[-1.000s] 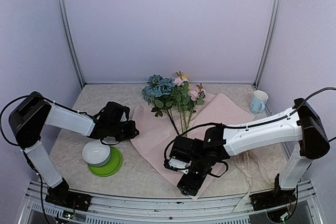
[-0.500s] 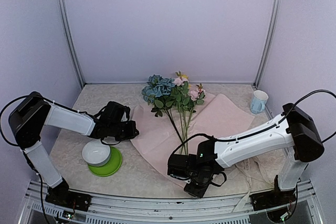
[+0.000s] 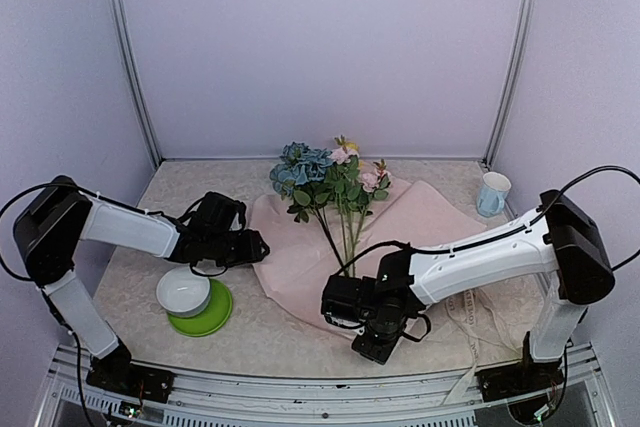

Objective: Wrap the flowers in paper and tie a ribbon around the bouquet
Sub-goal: Pick up the bottom corner of the flattened wrapping paper from the center of the board, then pass from the right arm to the left

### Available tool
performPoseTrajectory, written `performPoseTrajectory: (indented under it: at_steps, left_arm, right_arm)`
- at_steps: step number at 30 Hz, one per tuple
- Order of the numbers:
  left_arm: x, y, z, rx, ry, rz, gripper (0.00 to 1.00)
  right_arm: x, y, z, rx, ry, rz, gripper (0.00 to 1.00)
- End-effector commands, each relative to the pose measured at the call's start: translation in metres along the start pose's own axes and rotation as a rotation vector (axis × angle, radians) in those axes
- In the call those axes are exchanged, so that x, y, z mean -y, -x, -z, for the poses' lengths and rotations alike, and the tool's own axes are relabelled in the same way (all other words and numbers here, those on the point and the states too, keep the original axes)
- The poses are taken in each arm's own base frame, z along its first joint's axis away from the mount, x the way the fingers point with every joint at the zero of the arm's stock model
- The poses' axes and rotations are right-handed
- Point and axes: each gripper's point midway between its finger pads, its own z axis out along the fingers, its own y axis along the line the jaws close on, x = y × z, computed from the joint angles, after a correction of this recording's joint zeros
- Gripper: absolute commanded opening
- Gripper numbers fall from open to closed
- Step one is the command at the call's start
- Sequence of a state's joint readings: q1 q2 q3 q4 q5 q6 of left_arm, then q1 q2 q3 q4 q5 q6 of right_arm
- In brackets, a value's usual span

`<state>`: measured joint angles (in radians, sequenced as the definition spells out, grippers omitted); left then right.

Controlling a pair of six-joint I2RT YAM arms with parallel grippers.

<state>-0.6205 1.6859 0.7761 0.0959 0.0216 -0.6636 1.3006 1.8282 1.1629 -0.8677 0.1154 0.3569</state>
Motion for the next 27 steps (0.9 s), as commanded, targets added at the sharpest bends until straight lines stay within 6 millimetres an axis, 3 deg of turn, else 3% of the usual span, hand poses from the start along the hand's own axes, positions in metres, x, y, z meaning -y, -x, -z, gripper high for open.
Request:
performPoseTrajectory:
  at_steps: [1, 6, 10, 13, 17, 19, 21, 27]
  left_arm:
    - [0.021, 0.044, 0.035, 0.177, 0.018, -0.081, 0.68]
    - [0.059, 0.085, 0.096, 0.428, 0.068, -0.262, 0.85]
    - [0.092, 0.084, 0.145, 0.559, 0.054, -0.462, 0.85]
    - [0.126, 0.056, 0.170, 0.544, -0.157, -0.646, 0.73]
    - [0.174, -0.018, 0.201, 0.487, -0.522, -0.939, 0.67]
    - [0.179, -0.048, 0.200, 0.475, -0.596, -1.058, 0.70]
    - [0.177, -0.068, 0.183, 0.444, -0.592, -1.176, 0.77]
    - [0.170, -0.089, 0.127, 0.329, -0.523, -1.353, 0.85]
  right_arm:
    - [-0.004, 0.019, 0.026, 0.075, 0.152, 0.046, 0.00]
    - [-0.003, 0.027, 0.047, 0.095, 0.292, 0.104, 0.00]
    - [-0.001, 0.032, 0.057, 0.093, 0.384, 0.142, 0.00]
    - [0.010, 0.034, 0.057, 0.079, 0.396, 0.151, 0.00]
    - [0.022, 0.047, 0.059, 0.108, 0.424, 0.150, 0.00]
    - [0.026, 0.051, 0.059, 0.109, 0.418, 0.152, 0.00]
    - [0.024, 0.052, 0.057, 0.108, 0.432, 0.166, 0.00]
    - [0.018, 0.054, 0.063, 0.133, 0.469, 0.183, 0.00]
